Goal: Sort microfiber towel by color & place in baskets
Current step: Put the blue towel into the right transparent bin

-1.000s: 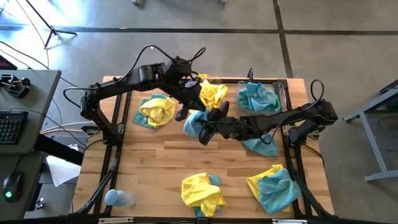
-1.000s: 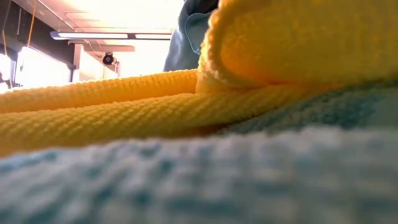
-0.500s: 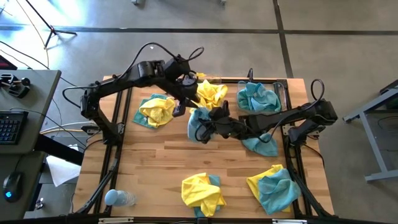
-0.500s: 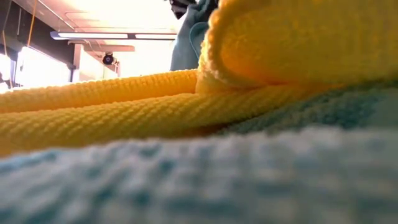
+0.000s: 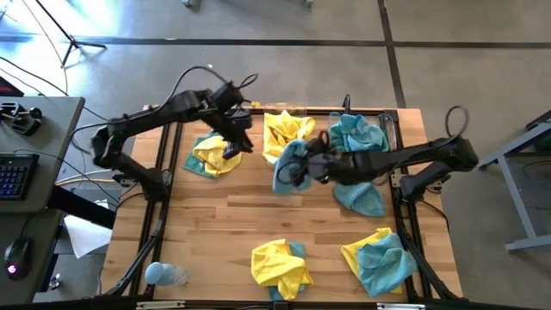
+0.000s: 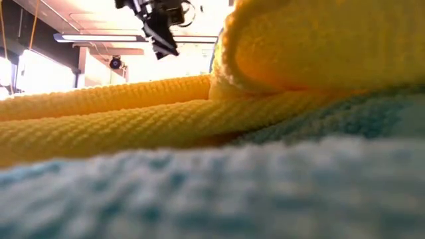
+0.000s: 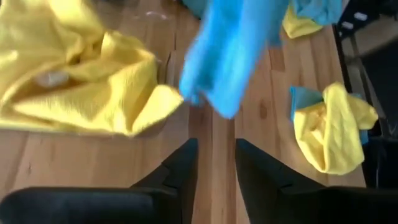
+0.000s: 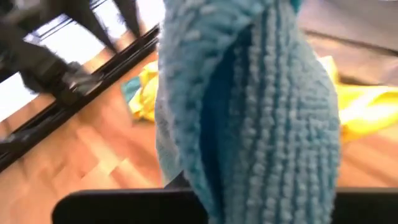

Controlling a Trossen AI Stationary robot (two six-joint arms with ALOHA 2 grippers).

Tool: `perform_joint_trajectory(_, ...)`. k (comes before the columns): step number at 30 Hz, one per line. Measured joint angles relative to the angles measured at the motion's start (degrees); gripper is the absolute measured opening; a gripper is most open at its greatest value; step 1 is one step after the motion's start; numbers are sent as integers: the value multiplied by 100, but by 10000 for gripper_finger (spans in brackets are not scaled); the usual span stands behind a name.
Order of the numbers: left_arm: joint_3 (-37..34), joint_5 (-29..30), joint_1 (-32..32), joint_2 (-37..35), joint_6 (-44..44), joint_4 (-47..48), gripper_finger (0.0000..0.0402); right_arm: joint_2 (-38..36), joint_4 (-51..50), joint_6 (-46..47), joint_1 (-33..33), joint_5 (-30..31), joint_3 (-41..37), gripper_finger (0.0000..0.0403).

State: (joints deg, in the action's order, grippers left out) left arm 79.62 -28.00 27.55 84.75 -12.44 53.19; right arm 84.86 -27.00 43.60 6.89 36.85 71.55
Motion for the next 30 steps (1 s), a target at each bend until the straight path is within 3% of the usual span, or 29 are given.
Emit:
perform_joint_trajectory(4, -1062, 32, 78, -911, 474, -946, 86, -547, -593, -163, -504, 129, 0, 2)
perform_joint_trajectory(8, -1900, 459, 101, -1889, 838, -1828, 83, -1068, -667, -919, -1219, 68, 0, 1)
perform_joint_trajectory(14, -2529, 1299, 100, -2895, 1018, -2394, 83, -1807, -1054, -1263, -2210, -310, 0, 1)
perform_joint_trajectory(21, -2582, 2334, 101, -3188, 1083, -2501, 83, -2476, -2553, -915, -2851, -279, 0, 1)
perform_joint_trajectory(30, -2584, 2491, 101, -2979, 1065, -2864, 82, -2292, -4137, -645, -3505, 93, 0, 0)
